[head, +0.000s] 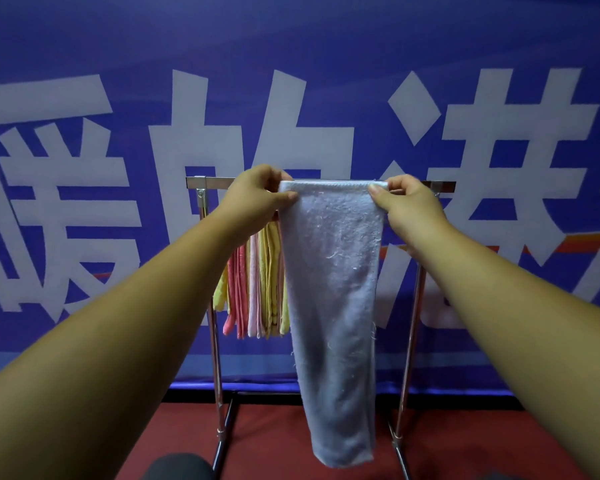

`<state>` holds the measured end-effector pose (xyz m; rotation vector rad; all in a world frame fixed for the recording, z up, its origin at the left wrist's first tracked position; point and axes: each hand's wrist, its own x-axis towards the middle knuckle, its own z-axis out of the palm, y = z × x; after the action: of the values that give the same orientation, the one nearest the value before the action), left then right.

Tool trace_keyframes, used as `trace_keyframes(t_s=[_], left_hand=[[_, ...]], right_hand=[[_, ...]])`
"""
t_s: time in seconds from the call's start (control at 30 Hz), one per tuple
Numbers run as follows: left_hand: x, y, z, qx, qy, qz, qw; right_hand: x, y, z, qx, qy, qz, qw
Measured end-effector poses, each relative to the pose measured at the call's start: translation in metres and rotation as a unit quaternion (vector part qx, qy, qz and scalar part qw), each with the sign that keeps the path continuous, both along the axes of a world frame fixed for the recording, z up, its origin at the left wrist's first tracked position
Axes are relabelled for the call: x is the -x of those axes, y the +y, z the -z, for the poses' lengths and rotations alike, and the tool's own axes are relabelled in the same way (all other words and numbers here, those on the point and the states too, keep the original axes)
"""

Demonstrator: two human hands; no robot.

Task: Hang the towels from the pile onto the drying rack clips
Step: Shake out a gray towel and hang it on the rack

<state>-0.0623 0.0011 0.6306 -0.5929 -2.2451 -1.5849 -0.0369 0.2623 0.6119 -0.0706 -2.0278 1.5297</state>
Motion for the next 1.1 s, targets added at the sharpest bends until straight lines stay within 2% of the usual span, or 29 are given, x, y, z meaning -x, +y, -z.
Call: trace_keyframes(t_s=[0.1,0.27,0.43,0.63,0.9,1.1], left_hand=[[0.003,0.002,-0.006,-0.062,-0.023,0.000,0.998],[0.003,0.001,-0.012,-0.075,-0.074,0.010,0.994],[0.010,-0.002,0.009,-0.087,-0.137,0.015,0.987],[0.011,-0.004,0.069,-0.056,-0.151,-0.015,0.987],[0.008,0.009,0.154,-0.065,-0.191,-0.091,0.975],[0.002,0.031,0.209,-0.087,-0.213,-0.098,0.968]], right_hand=[[-0.002,0.002,-0.008,0.018,0.004,-0.042,0.999],[-0.005,-0.004,-0.013,0.086,0.010,-0.099,0.991],[0.003,-0.008,0.010,0.113,-0.038,-0.119,0.986],[0.007,-0.017,0.066,0.146,-0.095,-0.132,0.976],[0.013,-0.032,0.154,0.206,-0.151,-0.096,0.962],[0.014,-0.051,0.207,0.254,-0.167,-0.065,0.950]])
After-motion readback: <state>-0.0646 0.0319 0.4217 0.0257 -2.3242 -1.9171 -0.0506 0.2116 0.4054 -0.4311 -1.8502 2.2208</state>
